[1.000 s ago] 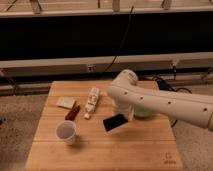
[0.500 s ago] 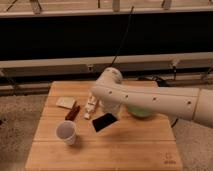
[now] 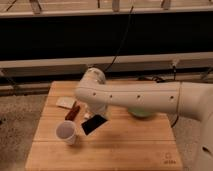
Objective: Place the eraser in the ceramic cup
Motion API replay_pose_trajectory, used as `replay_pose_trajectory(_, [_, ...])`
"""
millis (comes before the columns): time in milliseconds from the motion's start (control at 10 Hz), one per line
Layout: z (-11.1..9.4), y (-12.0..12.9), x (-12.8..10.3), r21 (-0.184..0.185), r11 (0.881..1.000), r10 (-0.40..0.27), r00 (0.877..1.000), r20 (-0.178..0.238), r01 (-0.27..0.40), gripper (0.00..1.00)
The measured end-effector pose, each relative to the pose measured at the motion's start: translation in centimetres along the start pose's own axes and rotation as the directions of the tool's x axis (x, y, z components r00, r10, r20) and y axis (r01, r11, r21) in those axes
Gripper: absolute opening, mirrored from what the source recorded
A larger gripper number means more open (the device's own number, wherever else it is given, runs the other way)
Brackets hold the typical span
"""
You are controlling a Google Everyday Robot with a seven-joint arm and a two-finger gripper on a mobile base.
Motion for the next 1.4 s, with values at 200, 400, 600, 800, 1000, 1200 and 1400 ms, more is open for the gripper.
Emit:
replay_pose_trajectory(200, [-0.2, -1.6, -1.0, -0.006, 0.999, -0.042, 0.999, -0.007, 0.042, 0.0])
replay_pose_trajectory(400, [-0.4, -3.2, -2.3, -0.008, 0.997, -0.08, 0.997, -0.018, 0.08, 0.0])
replay_pose_trajectory(600, [-0.6, -4.9, -3.5, -0.01, 0.993, -0.116, 0.993, -0.027, 0.116, 0.0])
replay_pose_trajectory(800, [-0.7, -5.8, -3.9, -0.01, 0.99, -0.138, 0.99, -0.037, 0.137, 0.0])
replay_pose_trajectory(1000, [-0.9, -6.7, -4.2, -0.006, 0.989, -0.15, 0.988, -0.047, 0.15, 0.0])
replay_pose_trajectory(1200, [-1.3, -6.8, -4.0, 0.005, 0.988, -0.156, 0.987, -0.049, 0.156, 0.0])
replay_pose_trajectory(1400, [-1.5, -6.9, -3.8, 0.018, 0.987, -0.161, 0.985, -0.059, 0.163, 0.08])
